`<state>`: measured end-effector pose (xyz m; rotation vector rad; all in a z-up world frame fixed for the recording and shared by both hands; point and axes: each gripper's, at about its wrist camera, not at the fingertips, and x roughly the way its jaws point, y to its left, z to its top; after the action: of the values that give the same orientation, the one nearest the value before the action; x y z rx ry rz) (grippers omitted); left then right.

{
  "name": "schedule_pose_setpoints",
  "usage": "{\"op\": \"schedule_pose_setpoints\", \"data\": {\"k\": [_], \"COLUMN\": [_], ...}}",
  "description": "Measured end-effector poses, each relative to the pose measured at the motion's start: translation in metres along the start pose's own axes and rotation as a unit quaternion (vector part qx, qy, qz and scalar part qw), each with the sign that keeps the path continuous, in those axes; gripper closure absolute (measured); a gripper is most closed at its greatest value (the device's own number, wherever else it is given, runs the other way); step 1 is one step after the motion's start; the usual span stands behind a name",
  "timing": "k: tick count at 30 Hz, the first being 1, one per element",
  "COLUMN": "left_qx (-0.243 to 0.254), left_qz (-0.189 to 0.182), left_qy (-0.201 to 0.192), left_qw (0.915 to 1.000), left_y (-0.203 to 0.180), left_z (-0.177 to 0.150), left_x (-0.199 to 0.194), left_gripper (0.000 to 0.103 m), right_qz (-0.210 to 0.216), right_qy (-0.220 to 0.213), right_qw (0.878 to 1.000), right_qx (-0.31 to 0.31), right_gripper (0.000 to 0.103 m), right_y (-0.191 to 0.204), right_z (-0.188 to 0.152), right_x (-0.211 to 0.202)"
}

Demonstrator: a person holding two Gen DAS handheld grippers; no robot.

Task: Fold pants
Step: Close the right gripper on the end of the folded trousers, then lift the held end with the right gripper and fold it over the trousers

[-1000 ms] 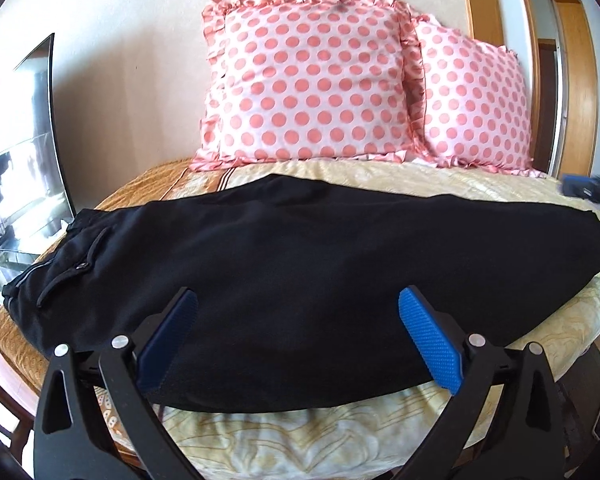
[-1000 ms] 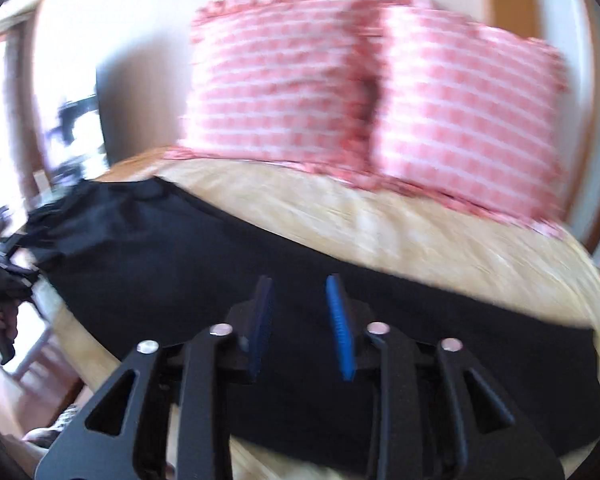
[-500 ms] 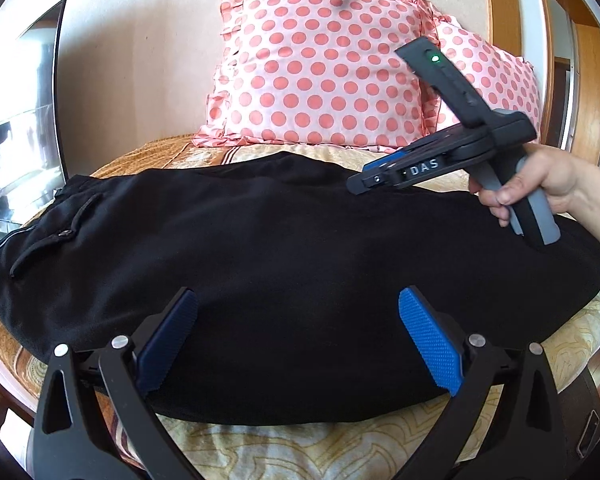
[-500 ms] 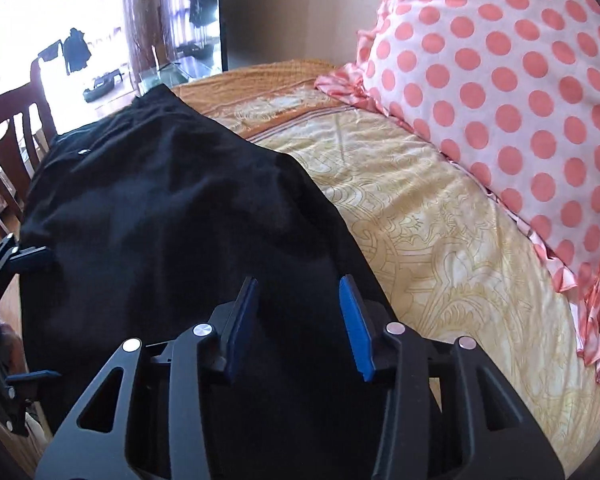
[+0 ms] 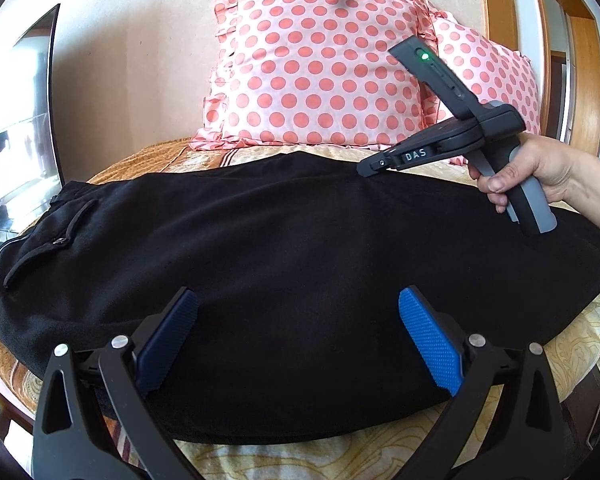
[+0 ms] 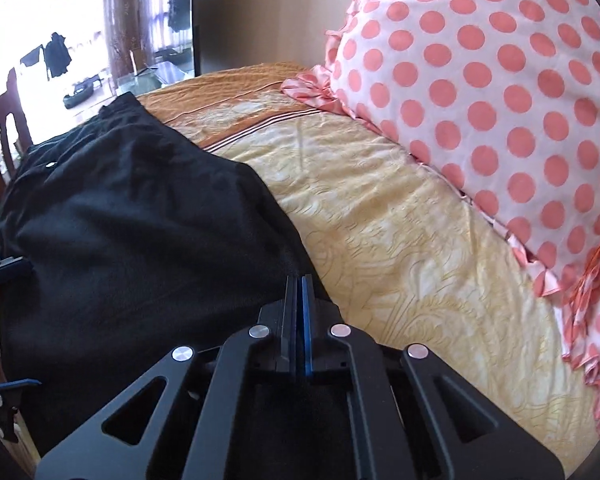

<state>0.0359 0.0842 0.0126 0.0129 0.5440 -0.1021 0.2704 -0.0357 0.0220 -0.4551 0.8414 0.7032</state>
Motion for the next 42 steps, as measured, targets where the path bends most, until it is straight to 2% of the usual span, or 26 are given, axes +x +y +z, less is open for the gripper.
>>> {"op": "schedule_pose_setpoints", "data": {"k": [4,8,11,14,16,18,19,21,22,24,27,29,30,31,36,38,40,41,42], "left_qx": [0.005,-0.001,-0.034,-0.049,-0.037,-0.019,-0.015,0.000,0.005,0.008,0.004,0.002,0.003,0.004,0.012,0.014,0.014,0.014,0.013], "left_qz": [0.006,-0.002,-0.038,-0.055,-0.036,-0.010,-0.001,0.014,0.018,0.021,0.018,0.019,0.021,0.024,0.030,0.029,0.031,0.031,0.030], "left_qy": [0.002,0.008,-0.001,-0.005,0.005,0.018,0.024,0.028,0.029,0.029,0.030,0.030,0.030,0.030,0.031,0.030,0.030,0.030,0.030], "left_qw": [1.0000,1.0000,0.9987,0.9973,0.9987,0.9996,0.9996,0.9995,0.9994,0.9993,0.9994,0.9994,0.9993,0.9993,0.9990,0.9990,0.9990,0.9990,0.9990], "left_y": [-0.001,0.000,0.007,0.008,0.005,0.003,0.003,0.002,0.000,0.000,0.001,0.001,0.001,0.001,0.000,0.000,-0.001,0.000,0.000], "left_z": [-0.001,0.000,0.004,0.007,0.008,0.005,0.004,0.000,-0.001,-0.001,-0.001,-0.001,-0.001,-0.002,-0.002,-0.002,-0.002,-0.002,-0.002], "left_x": [0.001,-0.004,-0.016,-0.016,-0.009,-0.002,0.001,0.002,0.002,0.001,0.001,0.002,0.003,0.003,0.006,0.007,0.007,0.007,0.007], "left_gripper": [0.002,0.002,0.002,0.002,0.002,0.002,0.002,0.002,0.002,0.002,0.002,0.002,0.002,0.002,0.002,0.002,0.002,0.002,0.002], "right_qz": [-0.022,-0.044,-0.033,-0.011,-0.015,-0.055,-0.062,-0.109,-0.117,-0.086,-0.065,-0.056,-0.060,-0.067,-0.082,-0.129,-0.183,-0.207,-0.217], "right_qy": [0.009,-0.005,-0.028,-0.025,-0.001,0.043,0.034,0.038,0.038,0.010,-0.010,-0.005,-0.001,-0.002,0.003,0.025,0.026,0.021,-0.002], "right_qw": [0.999,0.999,0.998,0.998,0.998,0.996,0.996,0.992,0.990,0.988,0.986,0.987,0.987,0.987,0.988,0.984,0.973,0.967,0.961], "right_qx": [-0.034,-0.001,0.040,0.058,0.058,0.051,0.049,0.058,0.074,0.130,0.154,0.151,0.147,0.144,0.132,0.121,0.138,0.147,0.171], "right_gripper": [0.100,0.099,0.099,0.099,0.099,0.099,0.099,0.098,0.098,0.098,0.098,0.085,0.063,0.048,0.048,0.046,0.046,0.046,0.046], "right_y": [0.010,-0.007,-0.025,-0.032,-0.031,-0.033,-0.035,-0.045,-0.053,-0.073,-0.086,-0.086,-0.084,-0.081,-0.074,-0.075,-0.082,-0.086,-0.093], "right_z": [-0.005,-0.012,-0.027,-0.047,-0.057,-0.068,-0.073,-0.078,-0.081,-0.091,-0.106,-0.117,-0.124,-0.131,-0.150,-0.157,-0.161,-0.166,-0.175], "right_x": [0.010,-0.019,-0.052,-0.066,-0.060,-0.043,-0.043,-0.044,-0.047,-0.064,-0.089,-0.098,-0.101,-0.103,-0.103,-0.097,-0.108,-0.117,-0.136]}}
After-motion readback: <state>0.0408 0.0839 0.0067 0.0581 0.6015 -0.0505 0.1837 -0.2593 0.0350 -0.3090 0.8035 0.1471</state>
